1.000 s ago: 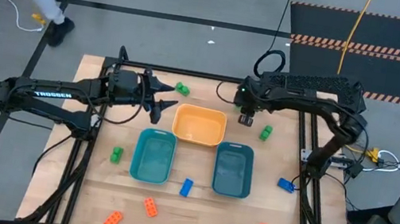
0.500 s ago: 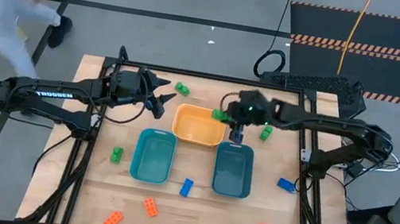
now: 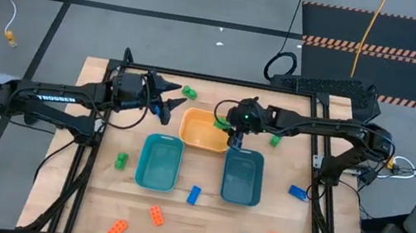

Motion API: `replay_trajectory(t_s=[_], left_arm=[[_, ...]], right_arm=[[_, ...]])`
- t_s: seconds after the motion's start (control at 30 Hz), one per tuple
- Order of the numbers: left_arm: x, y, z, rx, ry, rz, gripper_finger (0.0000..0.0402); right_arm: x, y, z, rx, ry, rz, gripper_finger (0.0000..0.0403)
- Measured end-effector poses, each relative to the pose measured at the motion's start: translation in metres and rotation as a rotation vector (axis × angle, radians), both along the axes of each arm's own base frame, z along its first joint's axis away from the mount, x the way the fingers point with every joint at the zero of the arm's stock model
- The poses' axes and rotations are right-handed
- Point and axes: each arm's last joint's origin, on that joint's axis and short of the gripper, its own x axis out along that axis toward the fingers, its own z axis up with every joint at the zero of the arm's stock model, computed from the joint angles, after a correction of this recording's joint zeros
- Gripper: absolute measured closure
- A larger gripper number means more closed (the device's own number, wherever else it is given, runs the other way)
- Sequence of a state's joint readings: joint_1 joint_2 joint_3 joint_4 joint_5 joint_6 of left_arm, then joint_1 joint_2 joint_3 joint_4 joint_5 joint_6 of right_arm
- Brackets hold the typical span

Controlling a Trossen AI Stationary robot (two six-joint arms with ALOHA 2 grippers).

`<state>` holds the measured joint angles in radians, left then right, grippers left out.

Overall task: Sort & place blocks by color
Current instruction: Put the green game piece into the yellow bin

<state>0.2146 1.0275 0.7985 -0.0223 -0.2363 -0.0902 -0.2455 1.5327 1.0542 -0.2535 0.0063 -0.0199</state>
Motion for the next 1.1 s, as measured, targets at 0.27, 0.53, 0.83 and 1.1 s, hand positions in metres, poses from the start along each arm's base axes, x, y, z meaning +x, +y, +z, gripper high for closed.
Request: replay_trajectory(t_s=[0.27,0.53,0.83,1.1], left_arm=[[0.001,-0.006,0.0,-0.001,0.004,-0.026,0.0158],[0.002,-0.011,-0.001,0.004,0.018,-0.049,0.0158],[0.002,-0.011,-0.003,0.01,0.034,-0.052,0.0158],[0.002,-0.011,-0.003,-0.007,0.026,-0.048,0.0158]], right_arm=[[-0.001,0.0,0.0,-0.028,0.013,-0.056,0.0121],[-0.033,-0.003,0.024,-0.124,0.092,-0.258,0.0108],[-0.083,-0.002,0.033,-0.074,0.192,-0.599,0.0116],[-0.113,0.007,-0.007,-0.009,0.267,-0.718,0.0117]])
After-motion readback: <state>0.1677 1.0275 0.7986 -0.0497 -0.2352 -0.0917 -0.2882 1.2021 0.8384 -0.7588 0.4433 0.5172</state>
